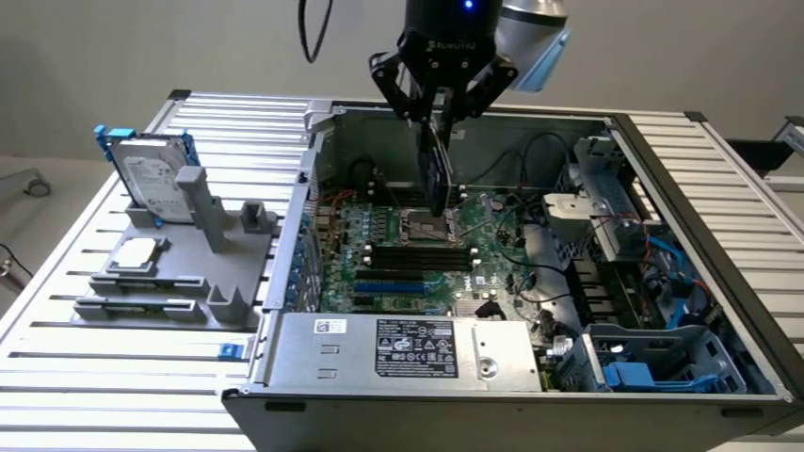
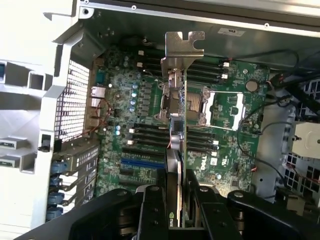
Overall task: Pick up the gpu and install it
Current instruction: 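Insert the gpu into the slot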
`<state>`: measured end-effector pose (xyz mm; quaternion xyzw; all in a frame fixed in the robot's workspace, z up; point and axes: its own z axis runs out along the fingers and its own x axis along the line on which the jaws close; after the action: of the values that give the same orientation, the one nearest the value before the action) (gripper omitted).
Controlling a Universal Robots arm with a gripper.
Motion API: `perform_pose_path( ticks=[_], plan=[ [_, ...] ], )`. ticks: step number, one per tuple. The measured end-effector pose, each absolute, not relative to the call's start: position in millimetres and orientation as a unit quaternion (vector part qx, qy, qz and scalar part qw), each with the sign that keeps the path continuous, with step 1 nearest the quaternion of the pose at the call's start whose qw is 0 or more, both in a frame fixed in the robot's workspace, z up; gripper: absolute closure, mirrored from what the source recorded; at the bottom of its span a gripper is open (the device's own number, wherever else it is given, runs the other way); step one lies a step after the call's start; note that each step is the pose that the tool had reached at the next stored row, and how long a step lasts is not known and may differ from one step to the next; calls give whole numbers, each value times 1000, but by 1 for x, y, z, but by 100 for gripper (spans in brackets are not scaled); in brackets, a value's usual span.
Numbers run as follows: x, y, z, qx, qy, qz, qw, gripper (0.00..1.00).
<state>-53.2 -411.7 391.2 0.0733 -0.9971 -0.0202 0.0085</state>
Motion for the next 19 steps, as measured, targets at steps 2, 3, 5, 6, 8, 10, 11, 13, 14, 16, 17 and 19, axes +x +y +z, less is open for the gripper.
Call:
perform_pose_path(
  ticks=[2,3,5,6,8,10,11,13,14,16,17,19],
  plan=[
    [-53,-412,390,90,-996,-20,9,73],
    [-53,-412,390,98,-995,-20,9,73],
    [-53,-412,389,115,-993,-20,9,73],
    [-53,-412,389,123,-992,-20,9,73],
    [-53,-412,388,140,-990,-20,9,73],
    [-53,-412,387,156,-987,-19,9,73],
    [-53,-412,387,165,-986,-19,9,73],
    [-53,-412,386,180,-983,-19,9,73],
    [-53,-412,386,188,-982,-19,8,73],
    [-53,-412,385,203,-979,-19,8,73],
    [-53,-412,385,210,-978,-18,8,73],
    [-53,-412,385,223,-975,-18,7,73]
  ],
)
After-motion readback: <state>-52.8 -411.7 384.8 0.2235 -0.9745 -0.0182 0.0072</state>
